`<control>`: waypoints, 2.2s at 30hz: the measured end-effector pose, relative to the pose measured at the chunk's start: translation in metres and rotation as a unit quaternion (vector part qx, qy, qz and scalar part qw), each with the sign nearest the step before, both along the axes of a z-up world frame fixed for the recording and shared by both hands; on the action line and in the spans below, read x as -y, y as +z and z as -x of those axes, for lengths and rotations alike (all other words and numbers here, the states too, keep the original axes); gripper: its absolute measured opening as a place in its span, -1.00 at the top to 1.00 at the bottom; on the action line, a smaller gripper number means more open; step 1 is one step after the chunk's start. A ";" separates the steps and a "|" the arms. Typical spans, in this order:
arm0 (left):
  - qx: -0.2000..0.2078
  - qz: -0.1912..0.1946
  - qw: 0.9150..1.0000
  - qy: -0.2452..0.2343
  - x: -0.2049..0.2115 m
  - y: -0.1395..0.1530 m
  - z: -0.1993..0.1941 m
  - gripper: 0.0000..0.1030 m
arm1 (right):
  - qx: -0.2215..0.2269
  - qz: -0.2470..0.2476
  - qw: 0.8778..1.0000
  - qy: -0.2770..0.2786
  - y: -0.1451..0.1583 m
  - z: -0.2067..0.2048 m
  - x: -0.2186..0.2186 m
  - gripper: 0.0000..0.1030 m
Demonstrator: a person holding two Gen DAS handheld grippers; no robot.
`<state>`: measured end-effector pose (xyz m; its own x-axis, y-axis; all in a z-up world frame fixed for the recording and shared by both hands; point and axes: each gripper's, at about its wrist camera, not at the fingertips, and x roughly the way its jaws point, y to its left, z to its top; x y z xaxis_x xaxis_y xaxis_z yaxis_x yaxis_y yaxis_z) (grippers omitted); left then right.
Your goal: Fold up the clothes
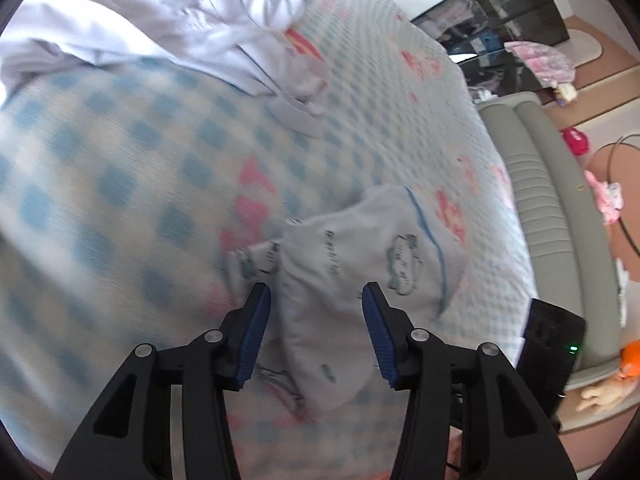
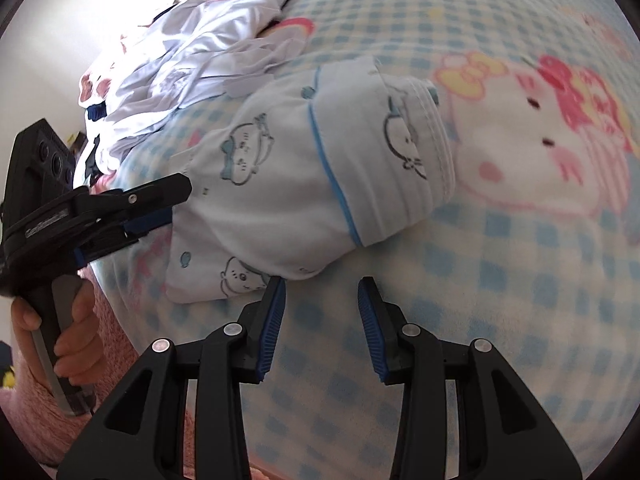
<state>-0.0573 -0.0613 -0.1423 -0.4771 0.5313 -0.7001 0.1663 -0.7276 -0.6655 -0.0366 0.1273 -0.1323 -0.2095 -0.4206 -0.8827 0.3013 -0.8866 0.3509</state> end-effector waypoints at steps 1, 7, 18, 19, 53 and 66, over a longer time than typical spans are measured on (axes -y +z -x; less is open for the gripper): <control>-0.006 0.004 1.000 -0.004 -0.002 0.002 0.000 0.08 | -0.003 0.001 1.000 -0.003 0.001 -0.001 0.000 0.24; -0.013 0.023 1.000 0.014 0.001 0.010 -0.011 0.84 | -0.017 0.000 1.000 -0.005 0.011 -0.005 0.000 0.24; 0.060 0.034 0.998 0.012 0.012 -0.011 -0.026 0.66 | -0.025 0.021 0.999 -0.035 0.017 0.006 -0.008 0.20; 0.049 0.040 0.998 0.014 0.015 -0.003 -0.029 0.62 | -0.028 0.013 0.999 -0.039 0.018 0.006 -0.011 0.20; -0.048 0.166 0.985 -0.015 -0.031 0.025 -0.052 0.06 | -0.107 -0.058 0.991 0.055 0.033 -0.008 0.021 0.18; -0.010 0.248 0.966 -0.067 -0.055 0.019 -0.068 0.01 | -0.122 -0.052 0.991 -0.029 0.034 0.001 -0.006 0.79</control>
